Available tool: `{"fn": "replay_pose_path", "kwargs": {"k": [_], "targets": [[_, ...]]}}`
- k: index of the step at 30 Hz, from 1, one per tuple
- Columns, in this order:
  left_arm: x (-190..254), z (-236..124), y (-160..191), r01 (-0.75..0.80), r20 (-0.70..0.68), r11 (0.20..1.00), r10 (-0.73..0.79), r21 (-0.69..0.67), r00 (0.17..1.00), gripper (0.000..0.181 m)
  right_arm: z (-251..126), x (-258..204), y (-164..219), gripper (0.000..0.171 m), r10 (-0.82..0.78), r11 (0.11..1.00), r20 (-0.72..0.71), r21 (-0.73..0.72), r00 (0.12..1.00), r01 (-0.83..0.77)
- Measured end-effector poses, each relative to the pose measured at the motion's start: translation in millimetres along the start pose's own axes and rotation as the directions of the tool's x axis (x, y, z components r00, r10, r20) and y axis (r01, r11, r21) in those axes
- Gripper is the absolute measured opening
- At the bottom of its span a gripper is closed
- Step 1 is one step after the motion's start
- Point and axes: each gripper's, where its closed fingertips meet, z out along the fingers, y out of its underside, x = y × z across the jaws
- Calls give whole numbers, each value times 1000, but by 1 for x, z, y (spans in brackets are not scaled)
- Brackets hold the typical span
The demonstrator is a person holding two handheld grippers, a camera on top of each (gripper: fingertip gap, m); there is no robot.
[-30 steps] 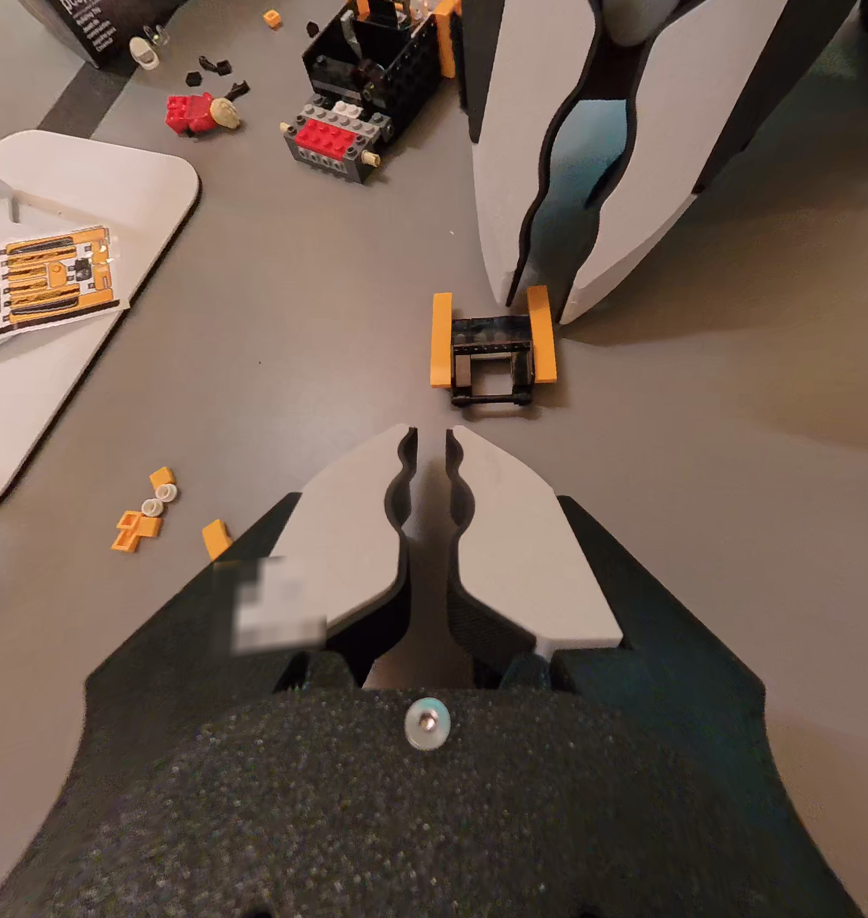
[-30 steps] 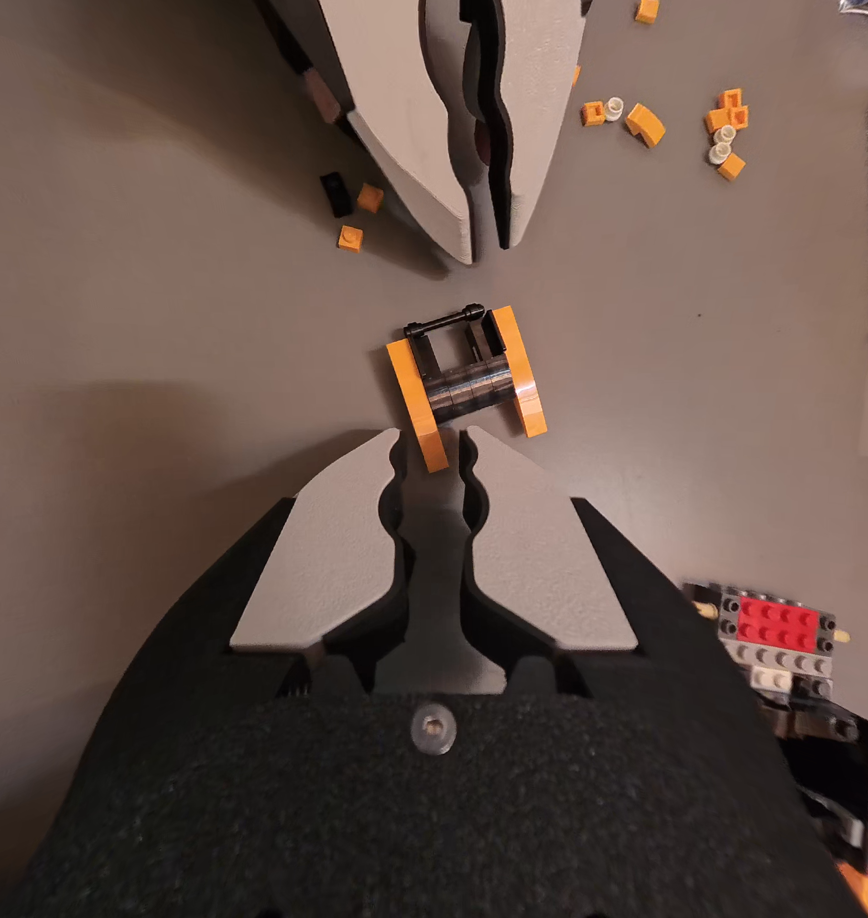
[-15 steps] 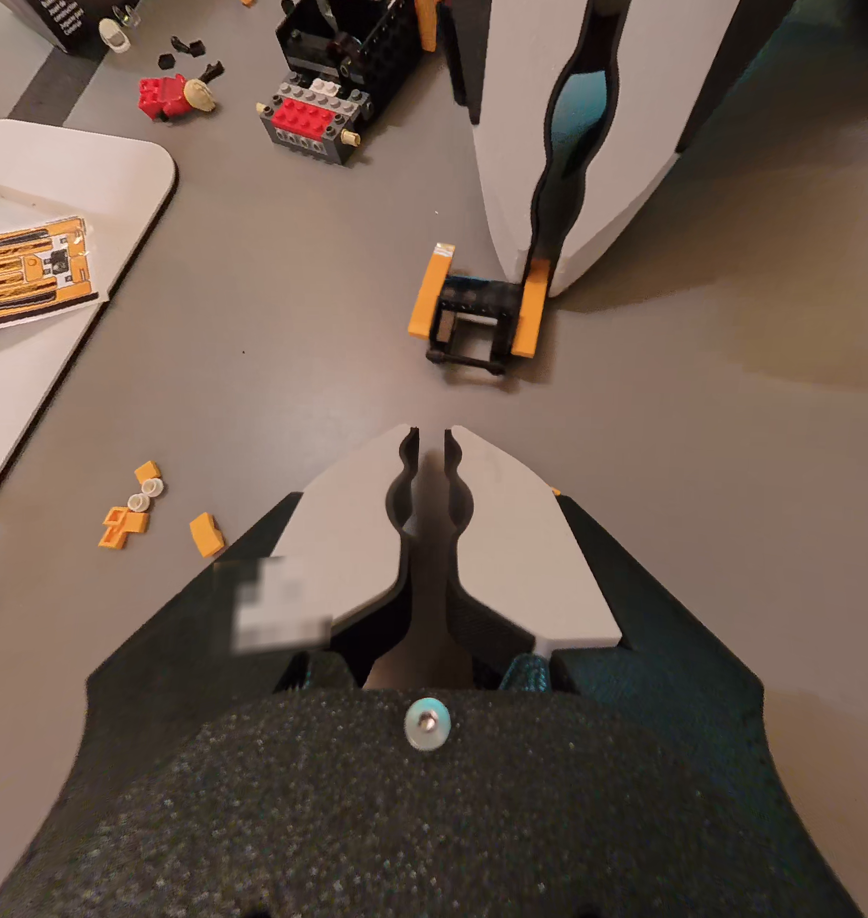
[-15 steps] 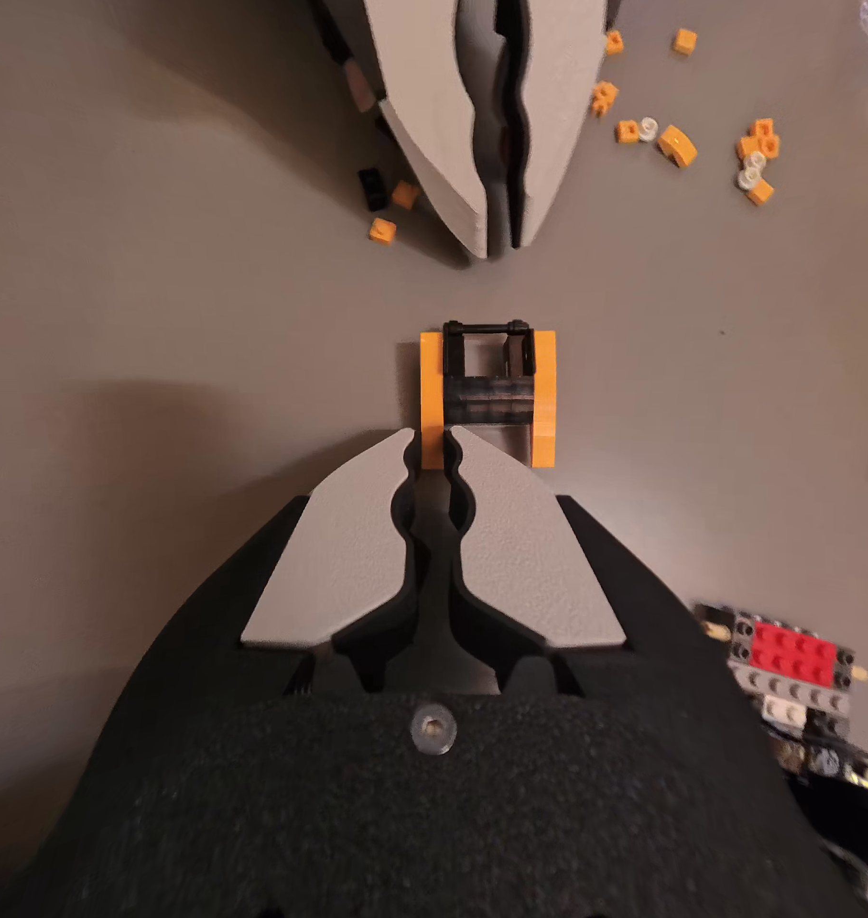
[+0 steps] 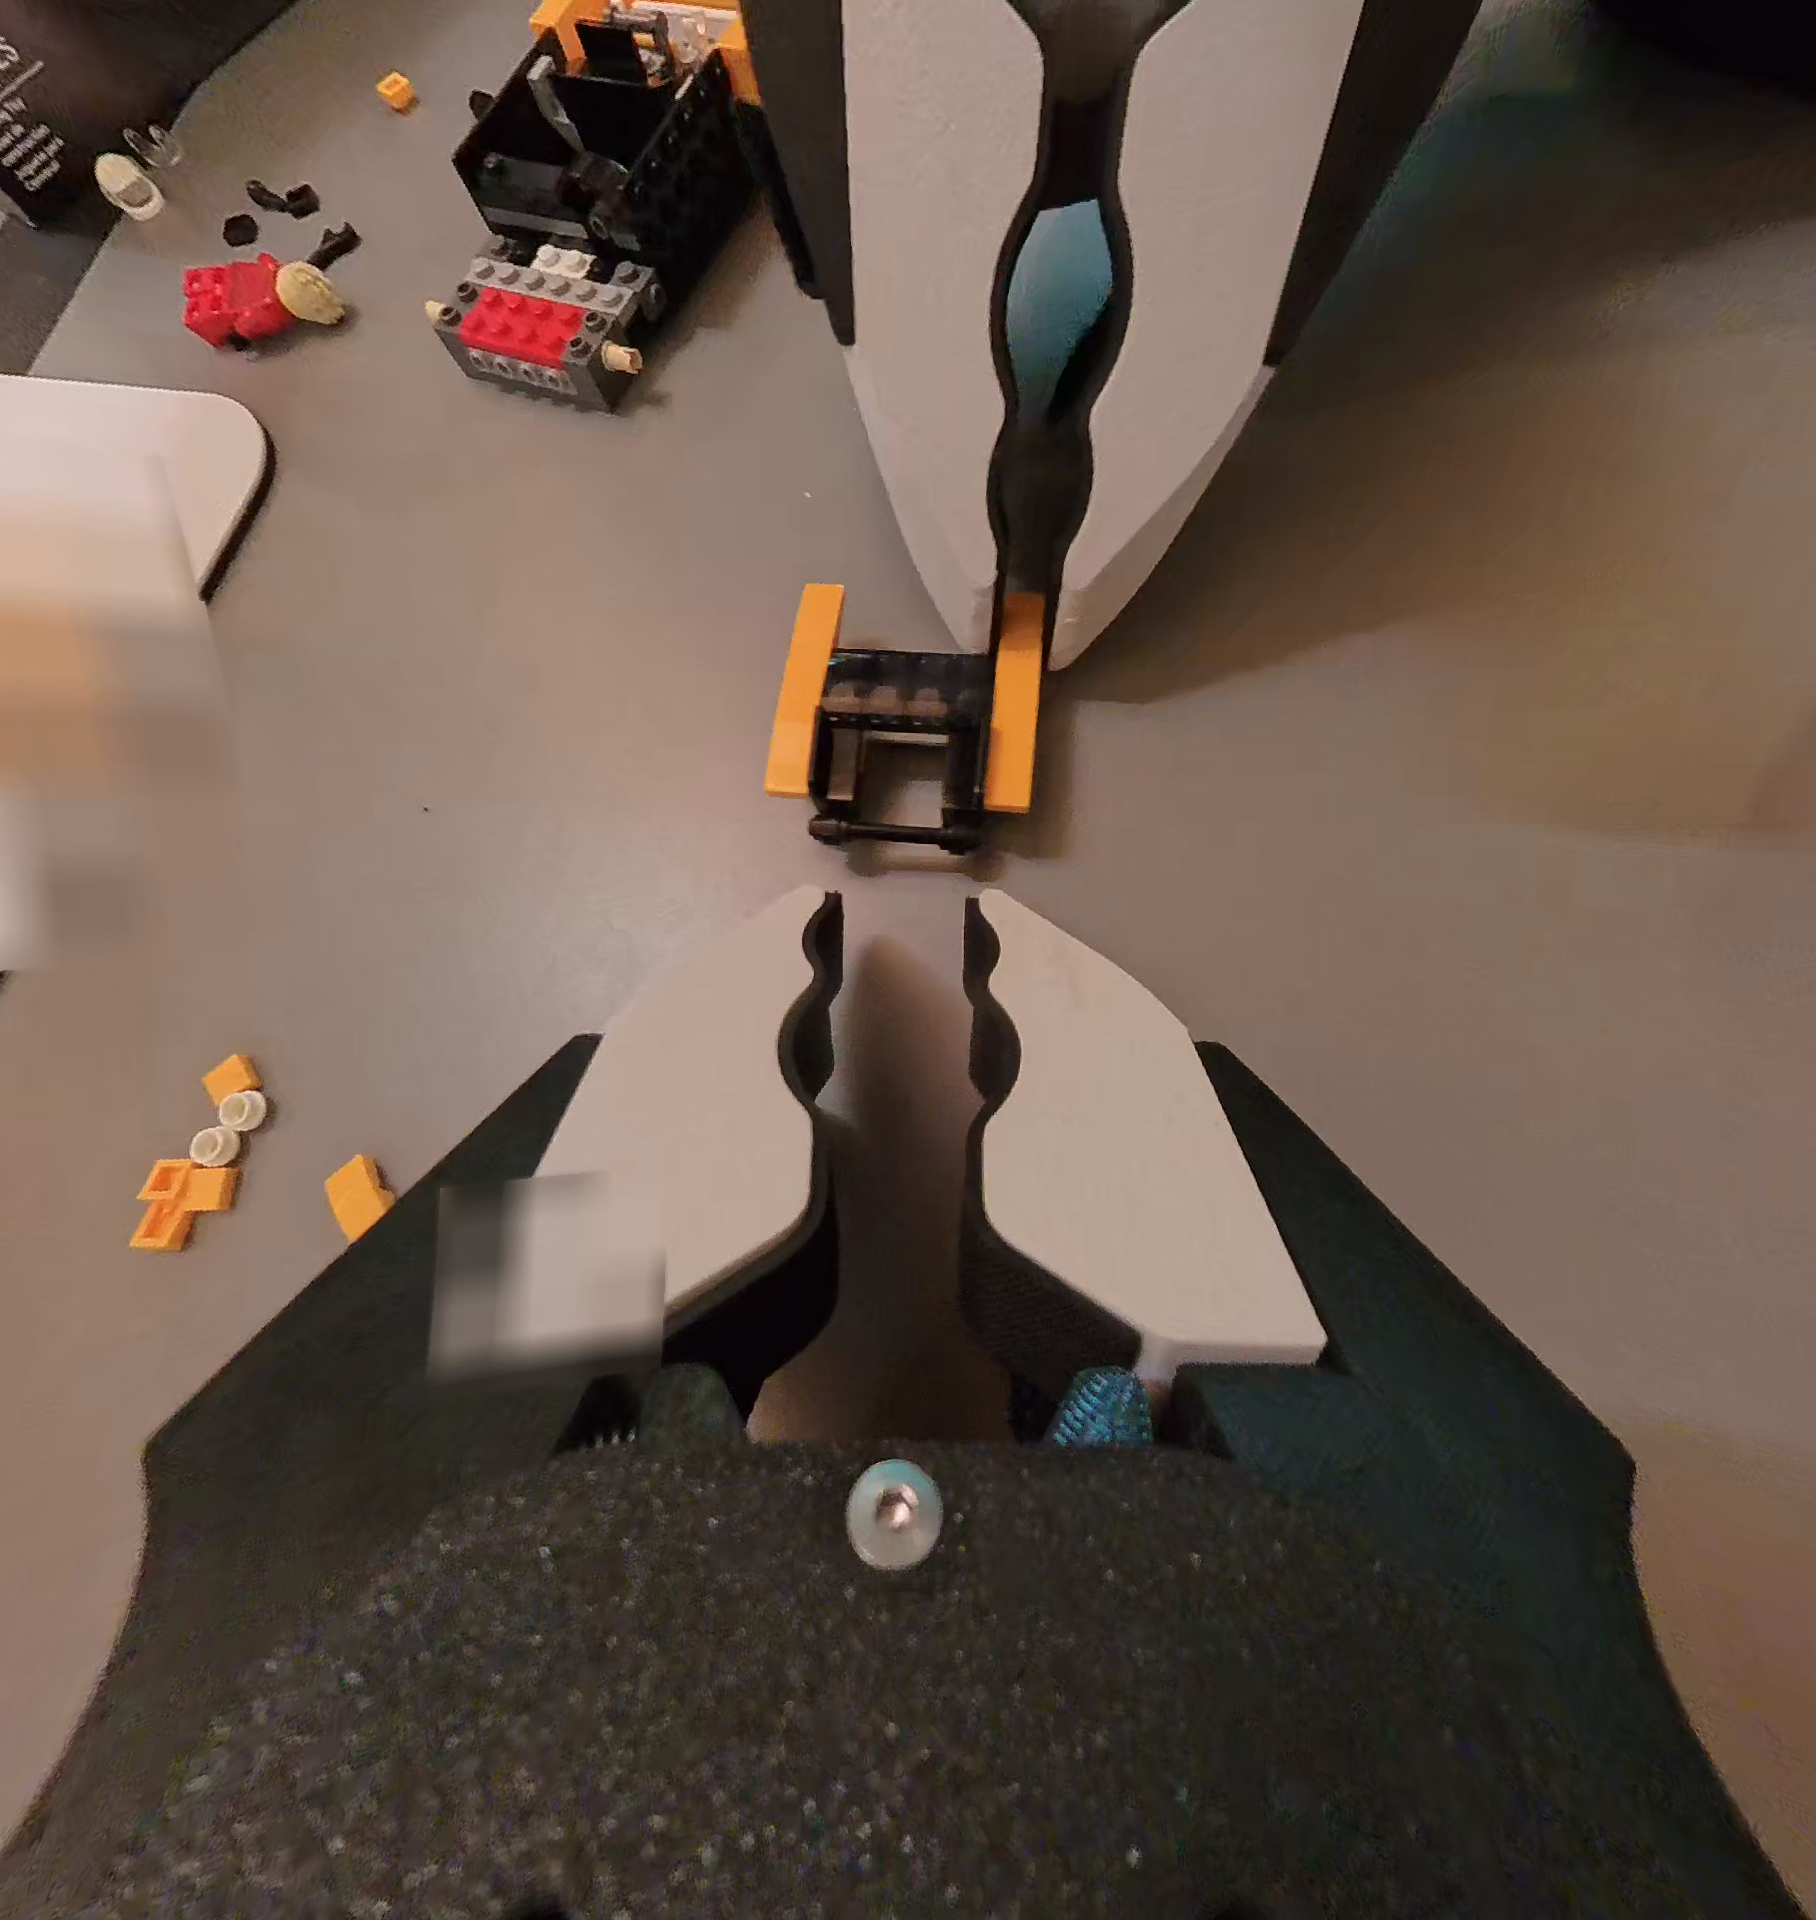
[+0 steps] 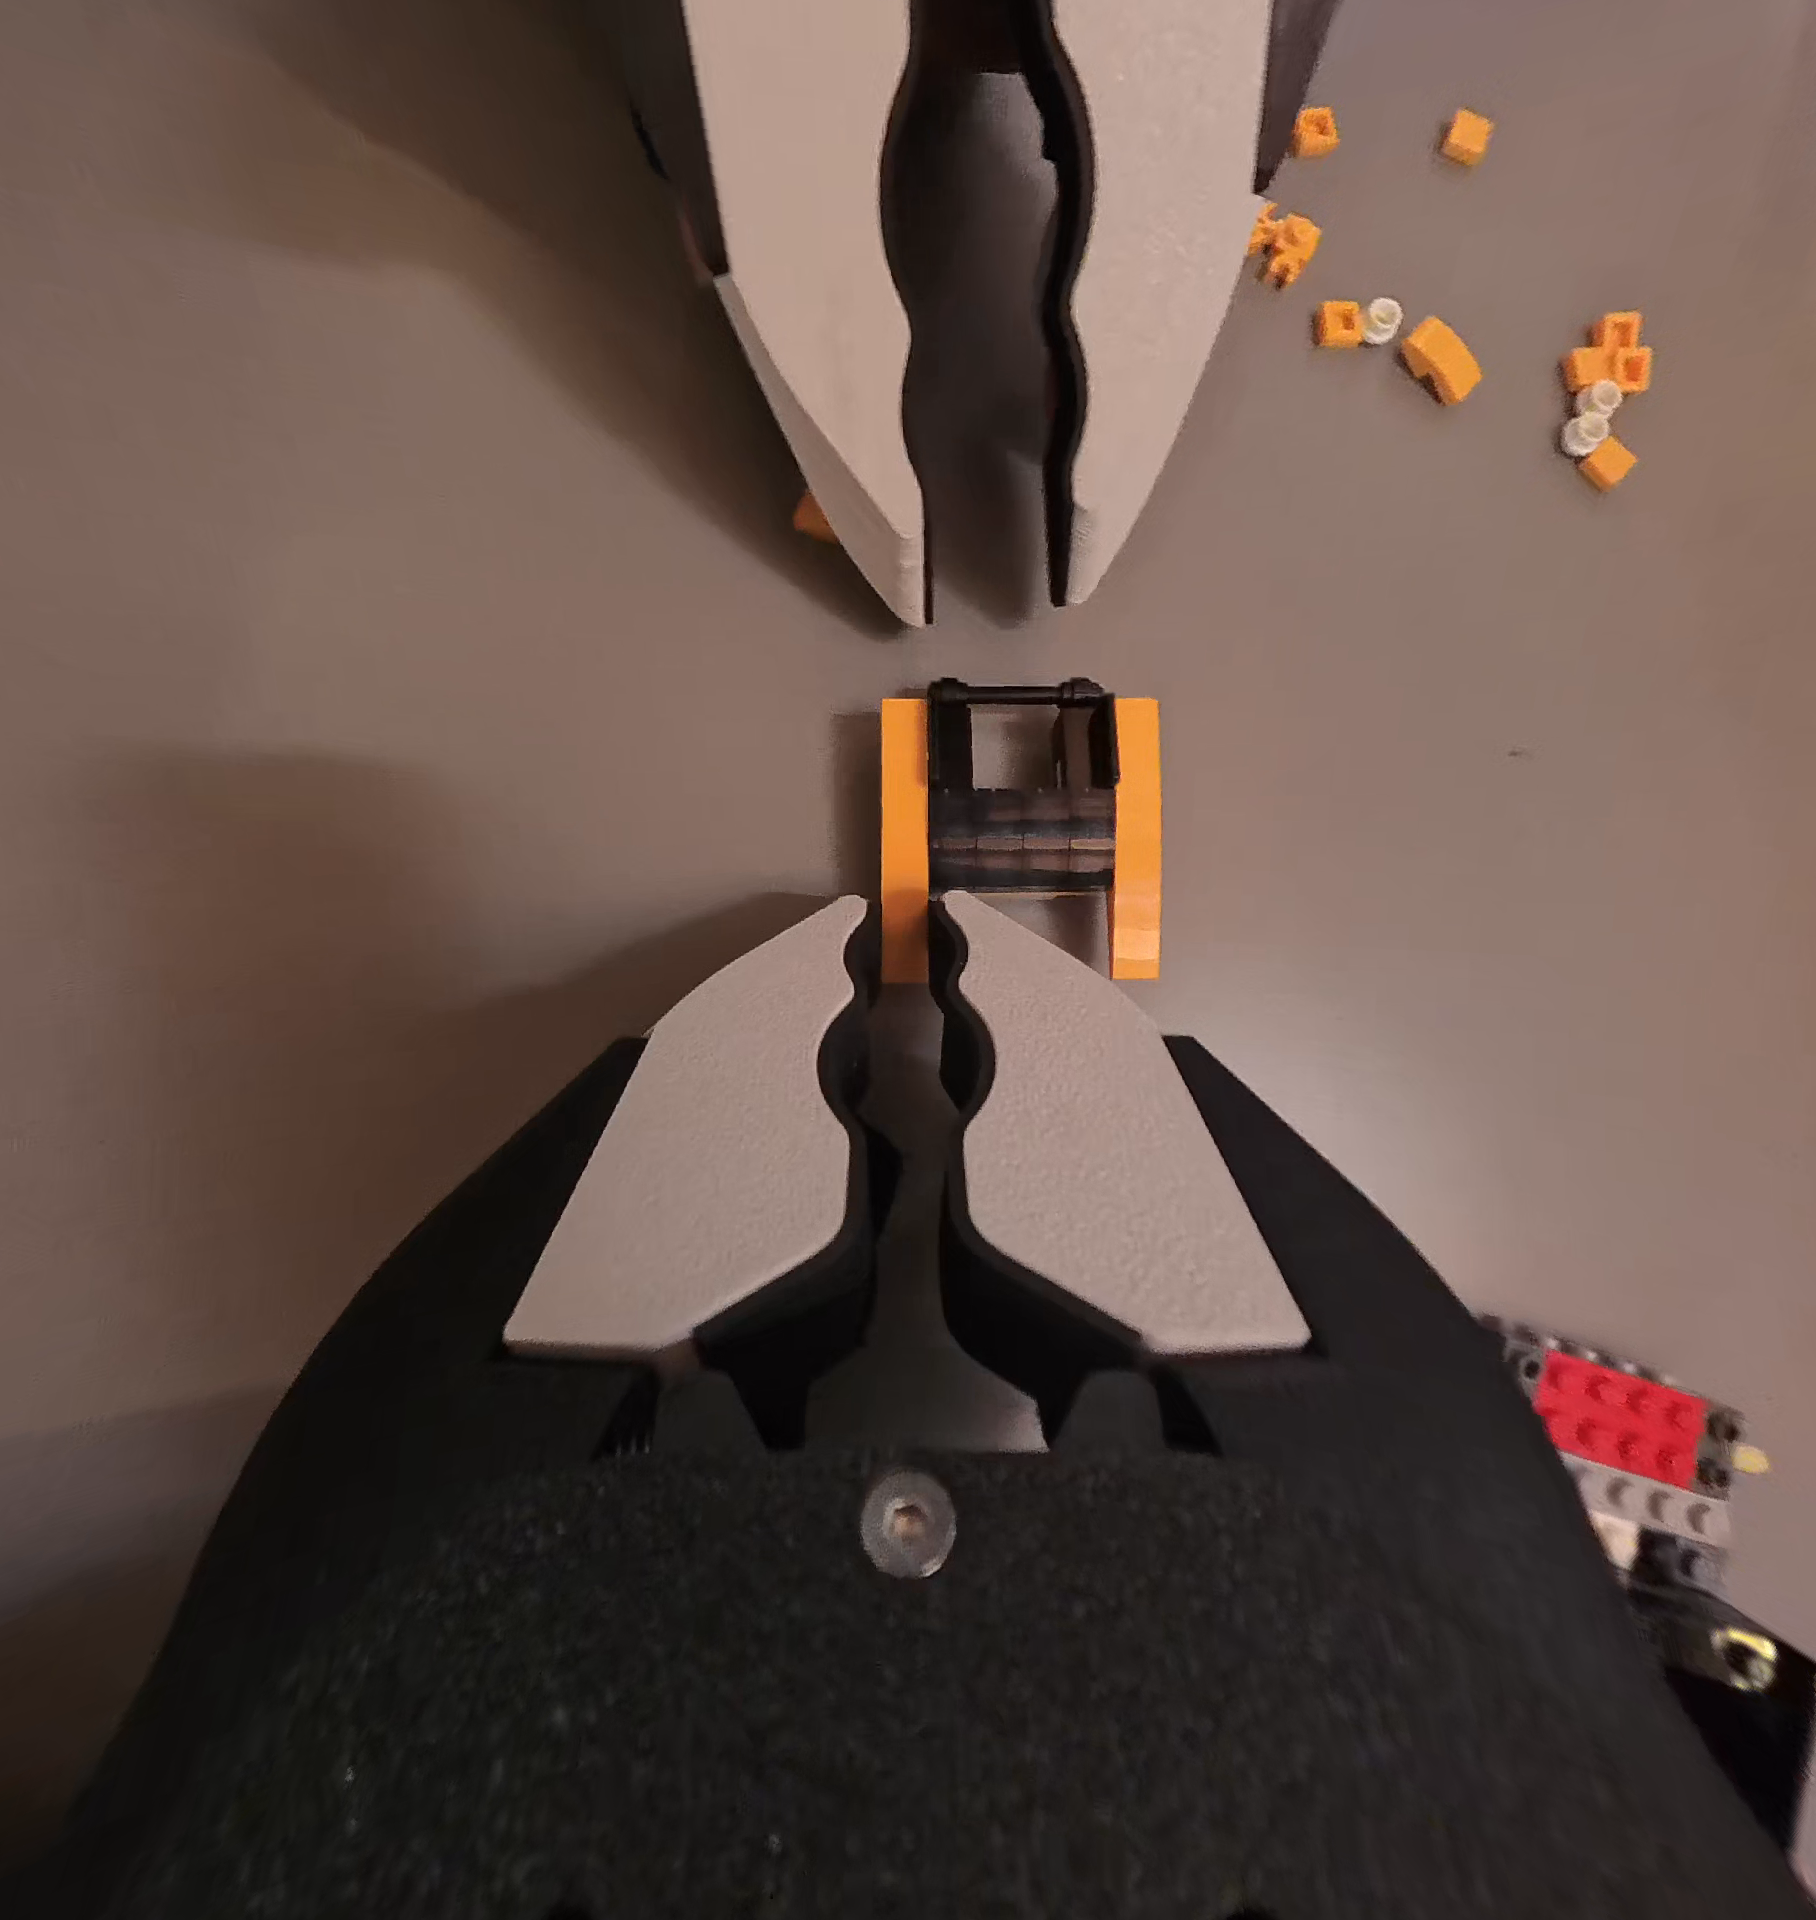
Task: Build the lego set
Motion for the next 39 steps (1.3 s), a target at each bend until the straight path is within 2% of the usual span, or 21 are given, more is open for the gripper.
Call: {"fn": "replay_pose_path", "kwargs": {"k": [1,6,12,15,17,19,24,28,31,34,36,39], "targets": [[-1,0,-1,1,4,1000,-1,3,1000,21,0,4,1,8,4,1000,-9,-1,1000,-4],[-7,-3,-5,7,43,1000,-8,30,999,16,-6,27,7,13,46,999,-123,0,991,-46],[-38,-25,-23,78,178,982,-109,173,978,0,-32,45,-23,19,104,986,-273,155,956,-63],[-65,-52,-36,110,302,946,-205,304,931,0,-34,37,-42,20,106,976,-275,213,956,-47],[-78,-70,-41,139,343,915,-278,378,897,0,-30,28,-50,19,98,974,-247,221,964,-43],[-86,-80,-39,151,358,905,-305,397,883,0,-23,19,-54,19,83,978,-215,206,973,-37],[-88,-90,-31,66,398,955,-182,289,899,0,-1,2,-56,20,58,988,-150,148,987,-35],[-79,-91,-21,39,334,977,-109,211,936,0,17,-9,-57,20,54,994,-101,104,993,-44],[-65,-85,-6,44,243,994,-66,96,968,2,29,-15,-56,20,57,996,-83,71,995,-51],[-38,-80,10,52,93,998,-49,-33,994,8,39,-20,-56,20,56,997,-62,49,997,-53],[-18,-76,22,52,-12,991,-54,-127,998,13,43,-19,-55,20,63,997,-66,41,996,-61],[2,-68,37,43,-90,970,-66,-239,994,15,43,-18,-56,20,77,996,-63,47,995,-74]]}}
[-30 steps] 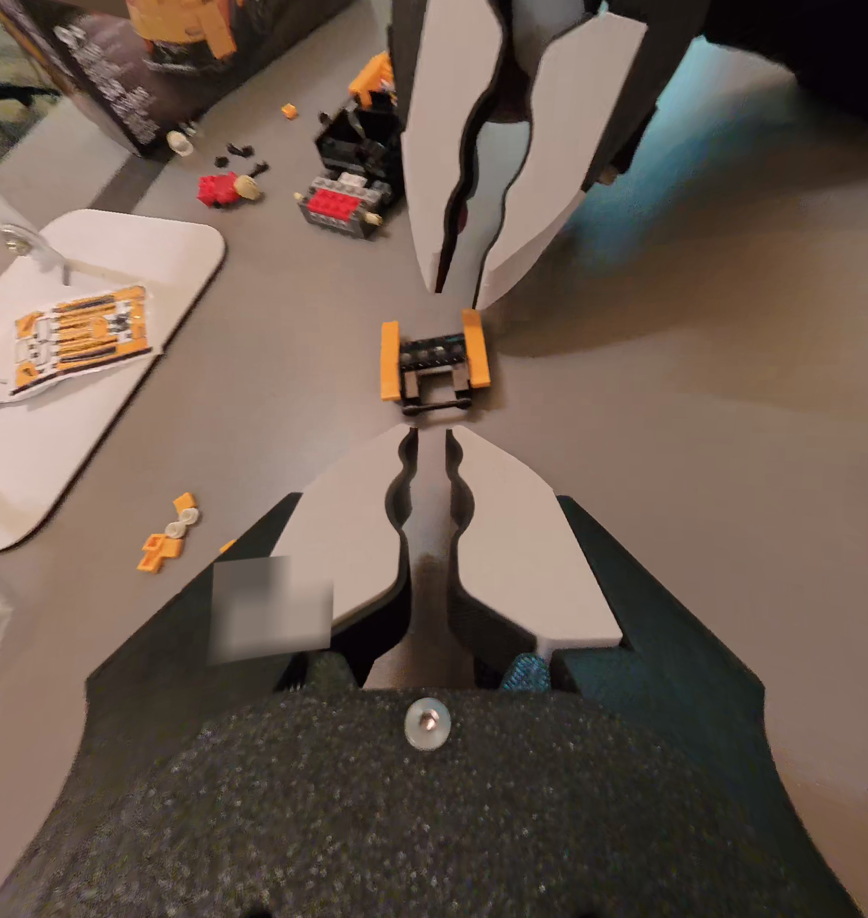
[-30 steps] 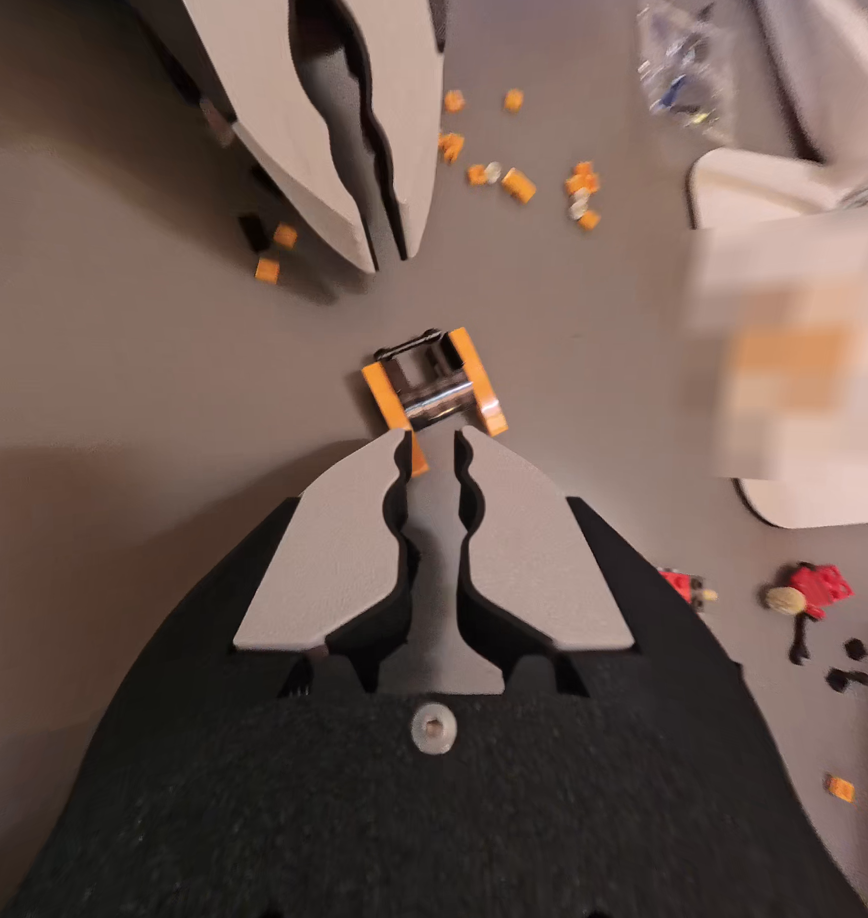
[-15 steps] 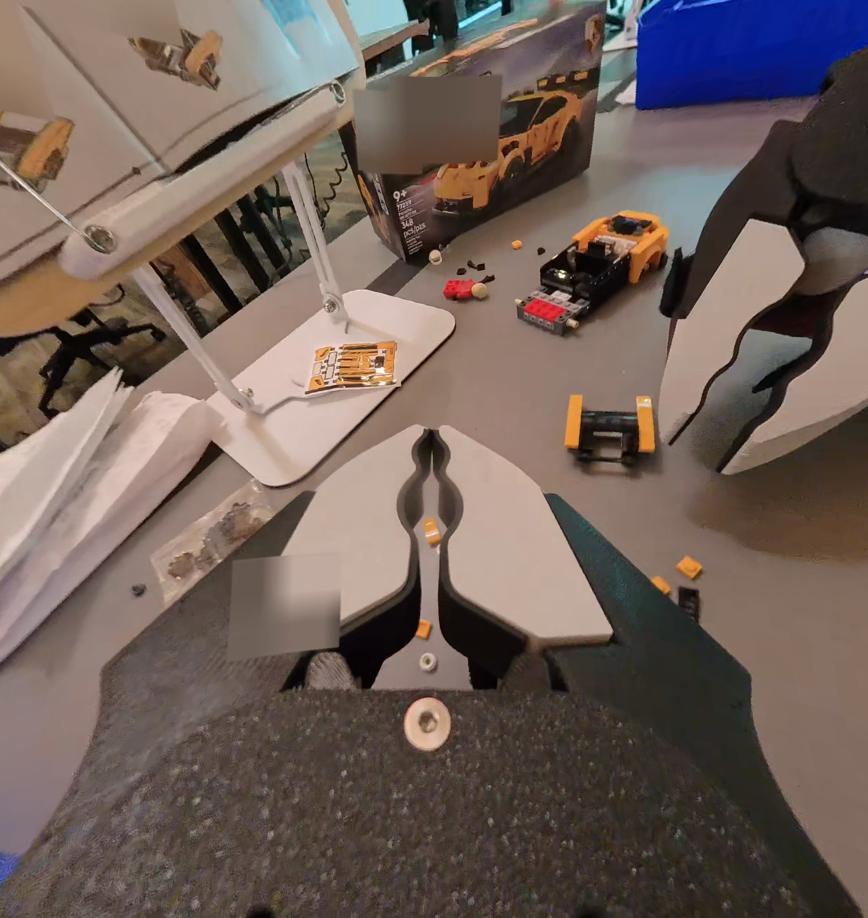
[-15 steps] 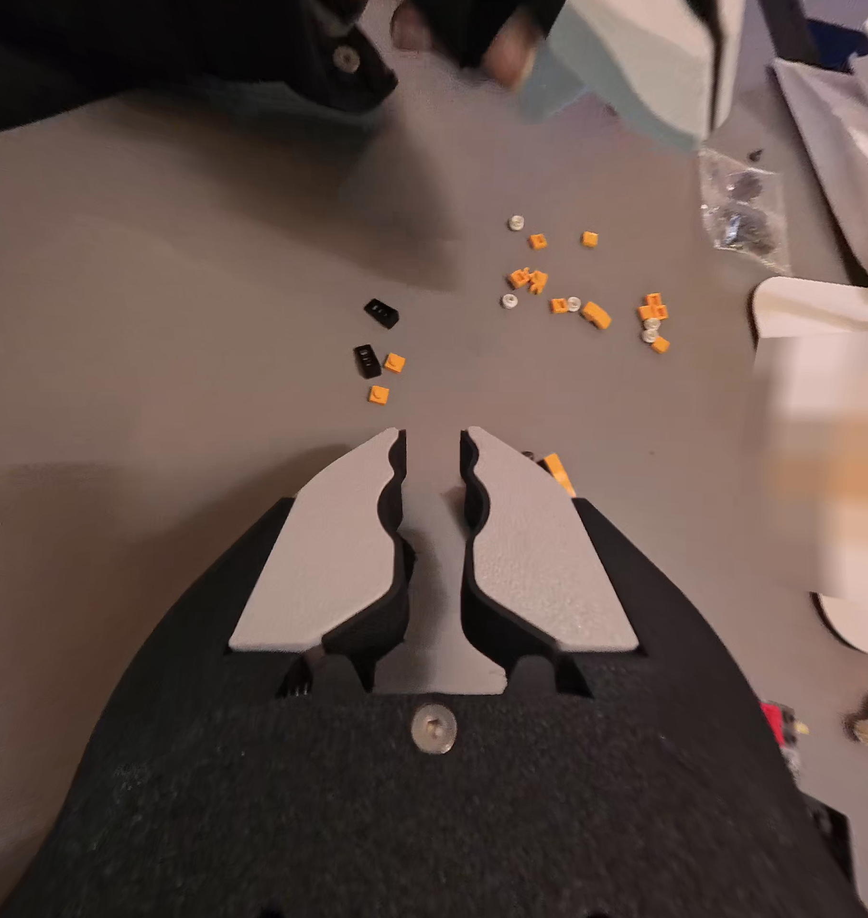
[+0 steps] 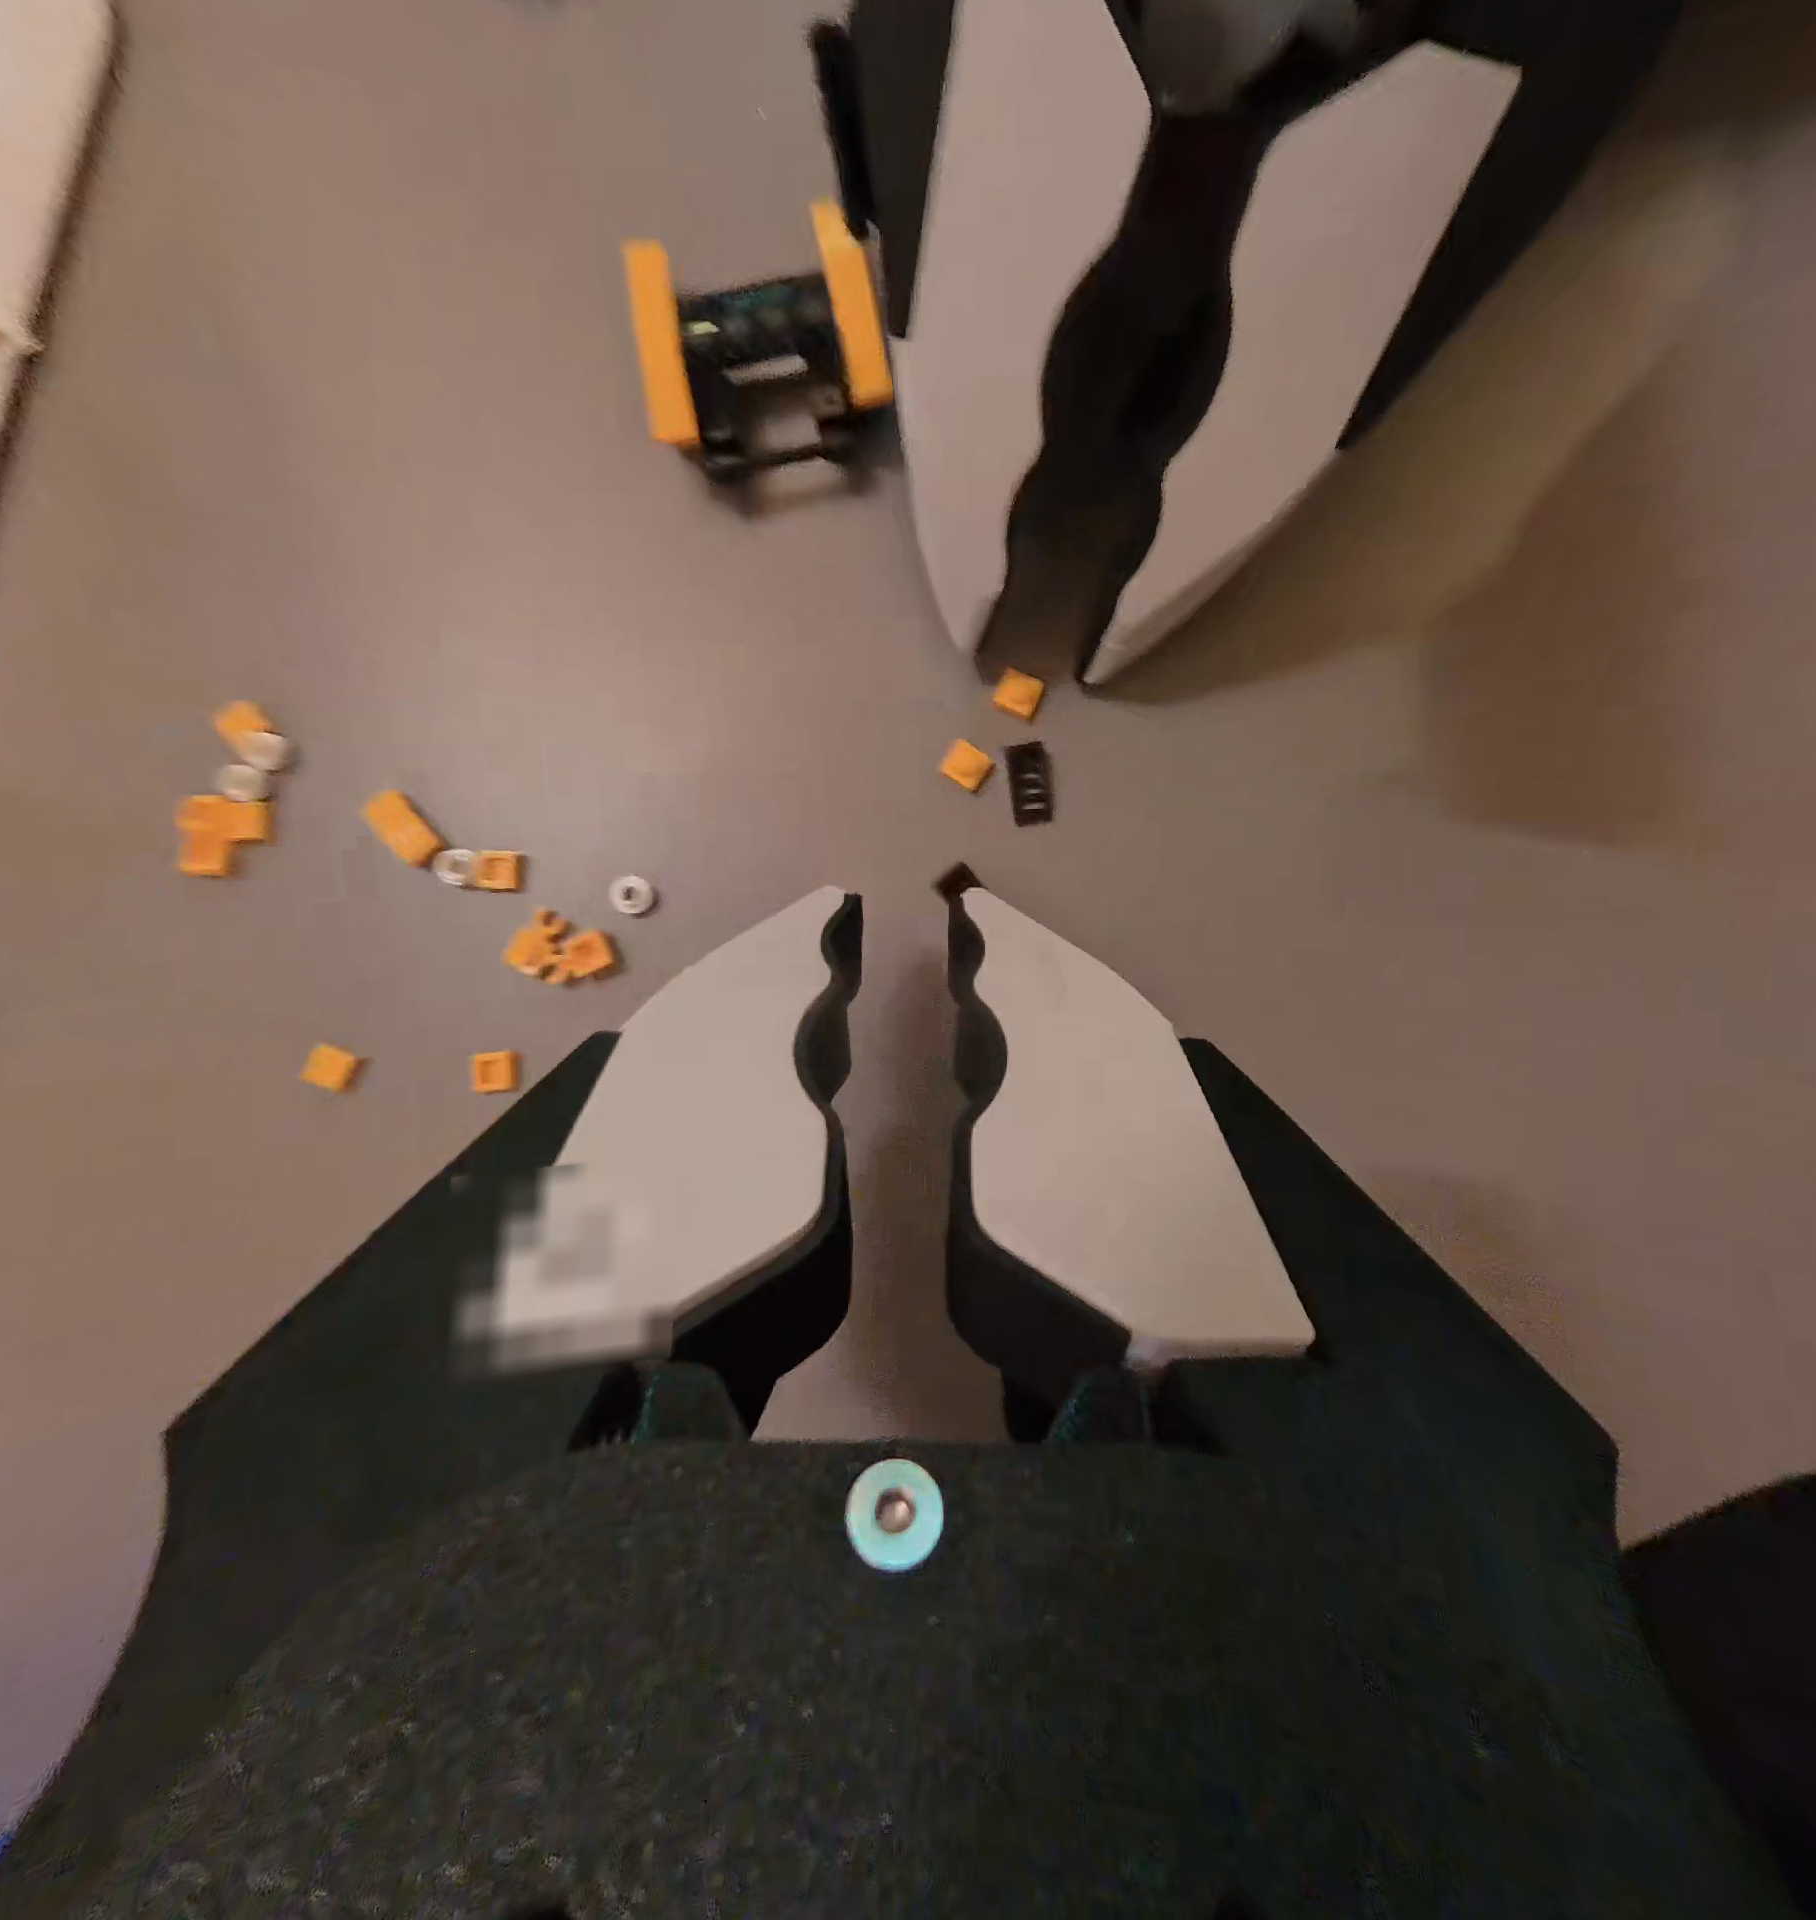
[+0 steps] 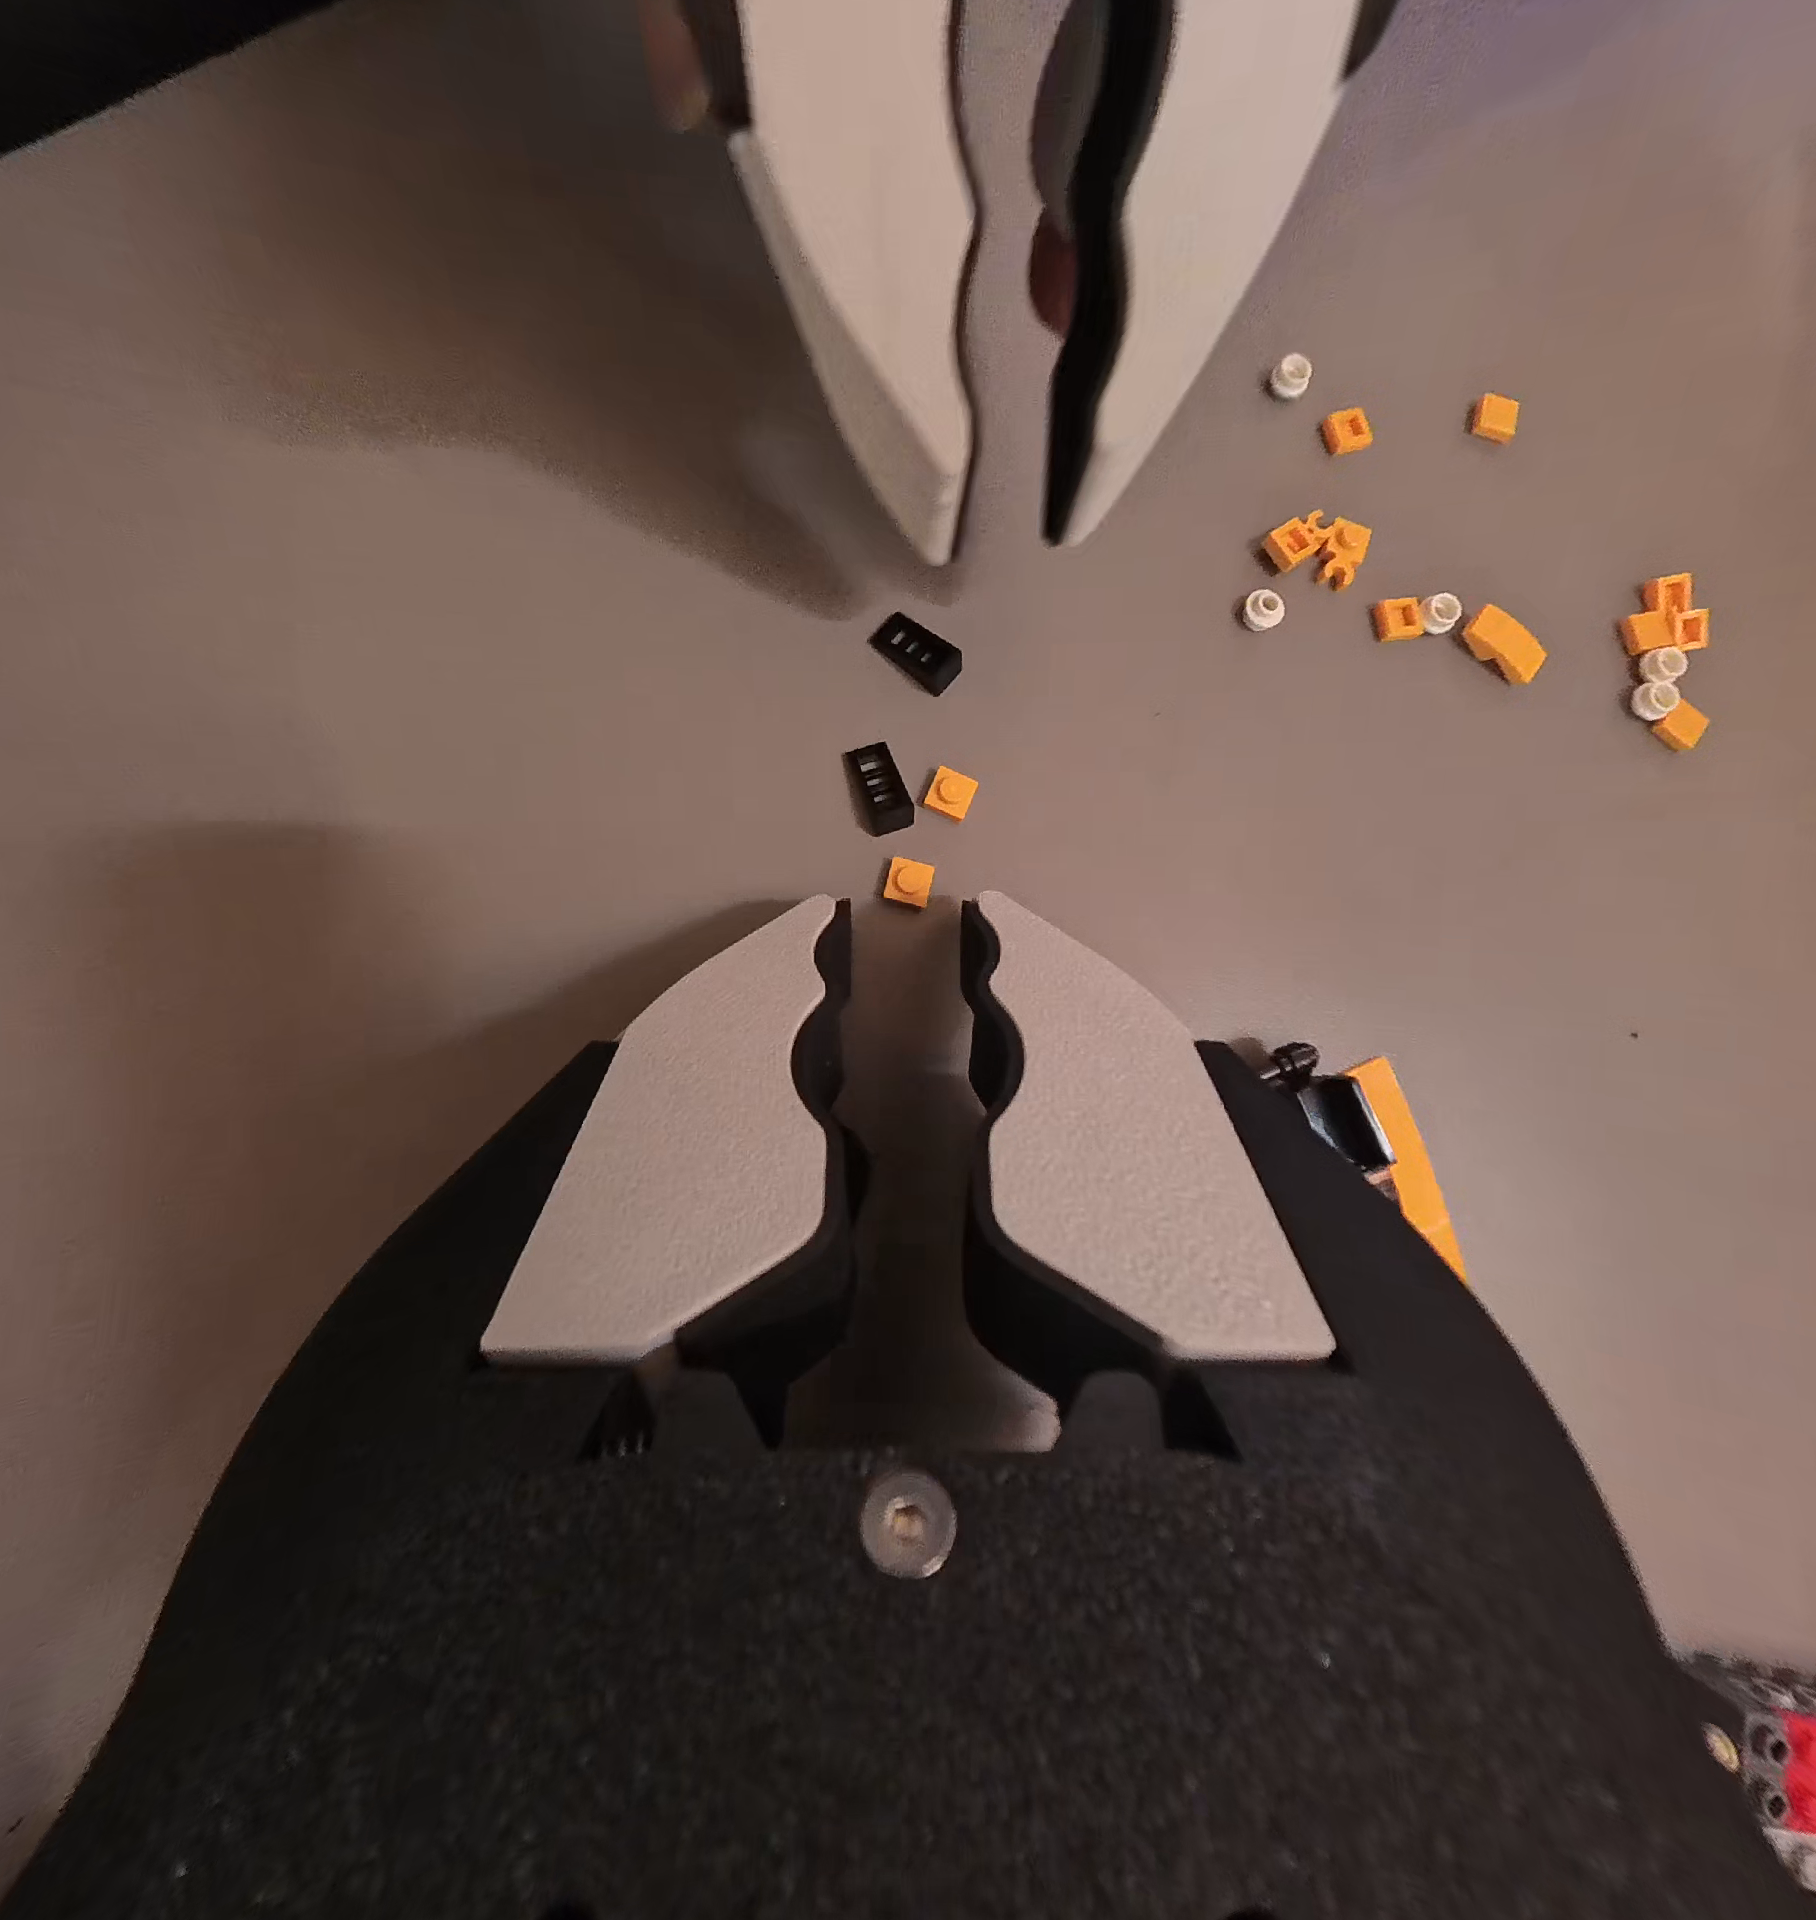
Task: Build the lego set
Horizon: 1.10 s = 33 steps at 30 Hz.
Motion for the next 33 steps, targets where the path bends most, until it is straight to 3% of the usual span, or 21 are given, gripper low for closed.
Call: {"fn": "replay_pose_path", "kwargs": {"k": [7,13,22,26,33], "targets": [[13,23,10,15,-26,992,-18,-126,1000,19,-2,0,3,20,-10,1000,-4,-16,1000,10],[16,27,7,20,-27,991,-24,-132,999,9,-2,0,4,19,-11,1000,-6,-16,1000,11],[27,37,-8,-11,-68,998,6,-62,998,10,-12,3,5,19,-2,1000,-3,-2,1000,2],[25,31,-20,-6,-63,1000,7,11,998,26,-28,17,-3,19,35,997,-48,76,998,-31],[-5,-15,-71,42,66,937,-69,347,995,21,-78,83,-21,19,257,920,-293,365,921,-141]]}}
